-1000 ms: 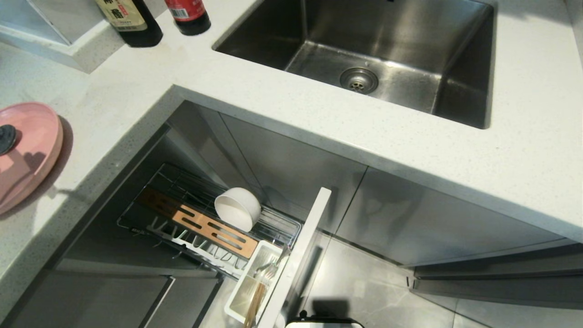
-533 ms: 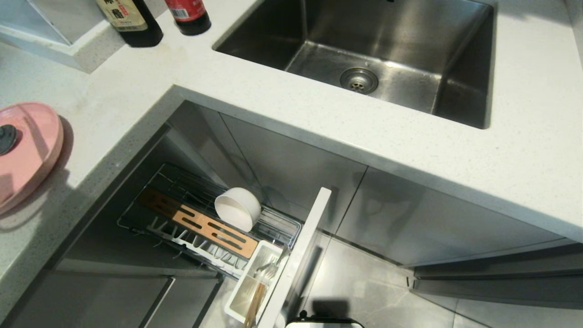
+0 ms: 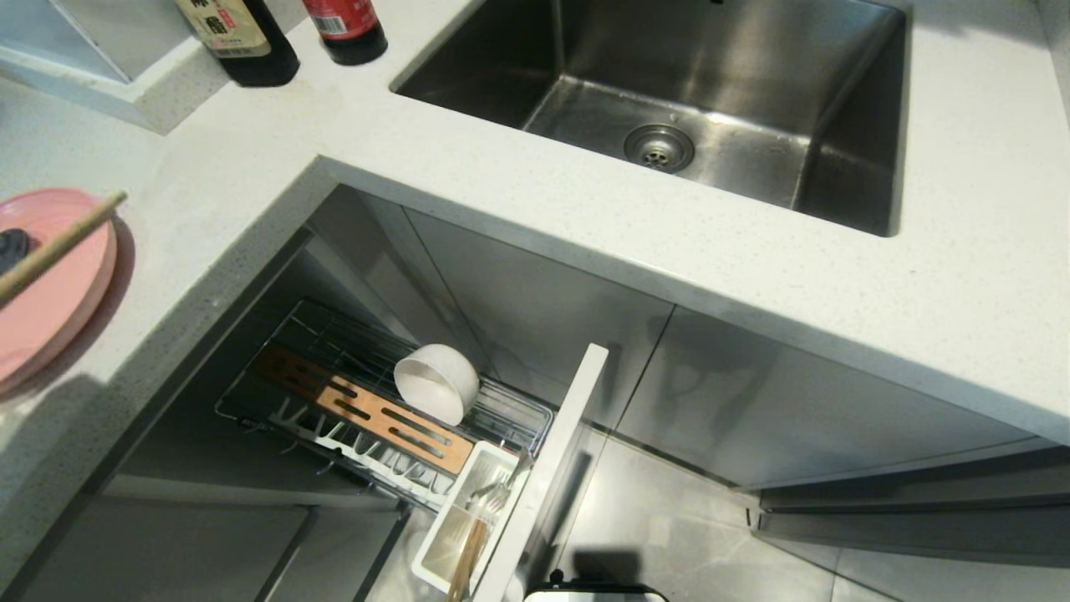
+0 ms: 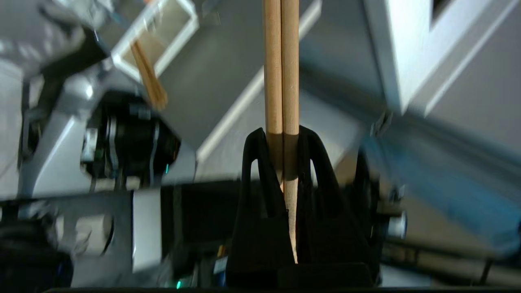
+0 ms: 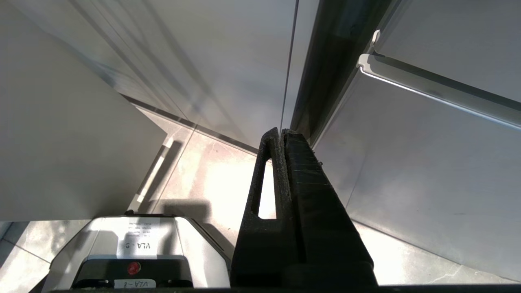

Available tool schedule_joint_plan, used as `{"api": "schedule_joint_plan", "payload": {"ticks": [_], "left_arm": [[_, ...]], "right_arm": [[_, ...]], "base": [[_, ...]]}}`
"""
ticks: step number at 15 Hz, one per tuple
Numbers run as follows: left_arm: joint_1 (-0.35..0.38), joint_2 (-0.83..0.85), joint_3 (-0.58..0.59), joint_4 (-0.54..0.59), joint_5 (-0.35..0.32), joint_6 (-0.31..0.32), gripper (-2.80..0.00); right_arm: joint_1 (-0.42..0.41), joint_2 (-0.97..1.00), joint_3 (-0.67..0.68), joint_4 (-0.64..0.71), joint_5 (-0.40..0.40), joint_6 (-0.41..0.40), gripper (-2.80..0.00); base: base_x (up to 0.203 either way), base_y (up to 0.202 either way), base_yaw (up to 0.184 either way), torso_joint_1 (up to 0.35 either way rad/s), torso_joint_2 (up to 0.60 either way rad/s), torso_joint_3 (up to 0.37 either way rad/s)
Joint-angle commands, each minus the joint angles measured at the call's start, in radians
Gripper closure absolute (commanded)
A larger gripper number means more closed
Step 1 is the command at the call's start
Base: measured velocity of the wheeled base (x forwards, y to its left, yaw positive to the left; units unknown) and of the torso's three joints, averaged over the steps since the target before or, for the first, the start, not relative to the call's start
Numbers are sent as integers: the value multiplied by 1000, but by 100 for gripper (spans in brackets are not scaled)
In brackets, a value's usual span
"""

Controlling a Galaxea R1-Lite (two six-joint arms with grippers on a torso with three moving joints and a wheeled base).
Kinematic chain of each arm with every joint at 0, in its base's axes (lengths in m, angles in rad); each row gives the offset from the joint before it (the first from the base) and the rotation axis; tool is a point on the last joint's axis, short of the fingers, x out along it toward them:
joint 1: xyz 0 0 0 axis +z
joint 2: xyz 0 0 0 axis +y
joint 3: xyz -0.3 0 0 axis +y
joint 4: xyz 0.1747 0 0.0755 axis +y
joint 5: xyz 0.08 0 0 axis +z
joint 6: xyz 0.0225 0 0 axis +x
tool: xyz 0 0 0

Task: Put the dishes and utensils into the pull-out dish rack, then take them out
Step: Pick up the chopsticks and place it in the cupboard

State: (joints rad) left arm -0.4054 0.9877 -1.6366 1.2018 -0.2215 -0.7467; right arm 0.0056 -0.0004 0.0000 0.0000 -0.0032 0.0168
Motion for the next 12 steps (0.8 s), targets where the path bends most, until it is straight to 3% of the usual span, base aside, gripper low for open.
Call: {"api": "schedule_joint_plan", "payload": {"ticks": [1, 4, 8, 12], "left_arm": [[-10, 3, 1, 80, -56, 30, 0], [-13, 34, 4, 319, -221, 184, 0], [58, 91, 81, 328, -323, 400, 0], [232, 159, 260, 328, -358, 652, 0]], "right_arm": [[1, 0, 2, 0, 0, 0, 0], [1, 0, 2, 0, 0, 0, 0], [1, 0, 2, -2, 0, 0, 0], [1, 0, 2, 0, 0, 0, 0]], "base": [[0, 0, 0, 0, 0, 0], [0, 0, 0, 0, 0, 0], [0, 0, 0, 0, 0, 0], [0, 0, 0, 0, 0, 0]]}}
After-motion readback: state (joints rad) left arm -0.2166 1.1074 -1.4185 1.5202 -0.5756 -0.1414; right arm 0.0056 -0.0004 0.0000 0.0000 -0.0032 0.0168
